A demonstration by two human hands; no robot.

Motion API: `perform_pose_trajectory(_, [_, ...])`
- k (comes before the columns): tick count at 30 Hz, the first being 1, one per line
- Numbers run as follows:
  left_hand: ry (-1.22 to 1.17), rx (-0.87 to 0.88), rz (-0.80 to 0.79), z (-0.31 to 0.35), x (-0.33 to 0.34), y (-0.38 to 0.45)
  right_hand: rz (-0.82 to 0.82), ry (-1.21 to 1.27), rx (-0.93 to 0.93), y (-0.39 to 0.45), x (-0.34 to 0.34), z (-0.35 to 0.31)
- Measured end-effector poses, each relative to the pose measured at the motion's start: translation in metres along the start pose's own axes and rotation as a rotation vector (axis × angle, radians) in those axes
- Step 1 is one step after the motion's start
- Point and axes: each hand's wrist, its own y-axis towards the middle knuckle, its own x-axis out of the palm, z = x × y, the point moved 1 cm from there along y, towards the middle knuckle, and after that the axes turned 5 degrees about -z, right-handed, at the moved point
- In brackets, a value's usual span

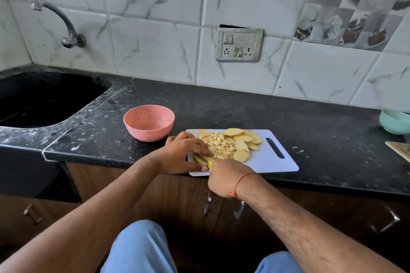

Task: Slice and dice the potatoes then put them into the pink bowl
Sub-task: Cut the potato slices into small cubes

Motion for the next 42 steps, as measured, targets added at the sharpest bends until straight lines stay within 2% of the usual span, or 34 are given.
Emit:
perform_pose_trajectory(6, [0.016, 0.007, -0.075, 0.002, -0.005, 0.006, -0.037, -0.049, -0.033, 0.000, -0.004, 0.002])
perform_pose_trajectory(15, [0.034, 0.018, -0.098, 0.002, -0.006, 0.010, -0.097, -0.112, -0.027, -0.013, 0.004, 0.025])
perform_pose_trajectory(28, [0.016, 0.026, -0.089, 0.002, -0.004, 0.010, -0.043, -0.124, 0.004, -0.049, 0.023, 0.068])
perform_pose_trajectory(30, [0.027, 0.029, -0.077, 0.003, -0.005, 0.010, 0.016, -0.088, -0.003, -0.056, 0.024, 0.076])
perform_pose_trajectory(36, [0.061, -0.005, -0.007, 0.000, -0.008, -0.003, 0.186, 0.292, 0.000, -0.062, 0.026, 0.088])
perform_pose_trajectory(39, [0.040, -0.095, 0.094, -0.004, -0.005, -0.011, 0.213, 0.339, 0.009, -0.051, 0.033, 0.089])
perform_pose_trajectory(42, [-0.110, -0.156, 0.236, -0.008, 0.005, -0.019, 0.220, 0.346, 0.010, -0.038, 0.038, 0.084])
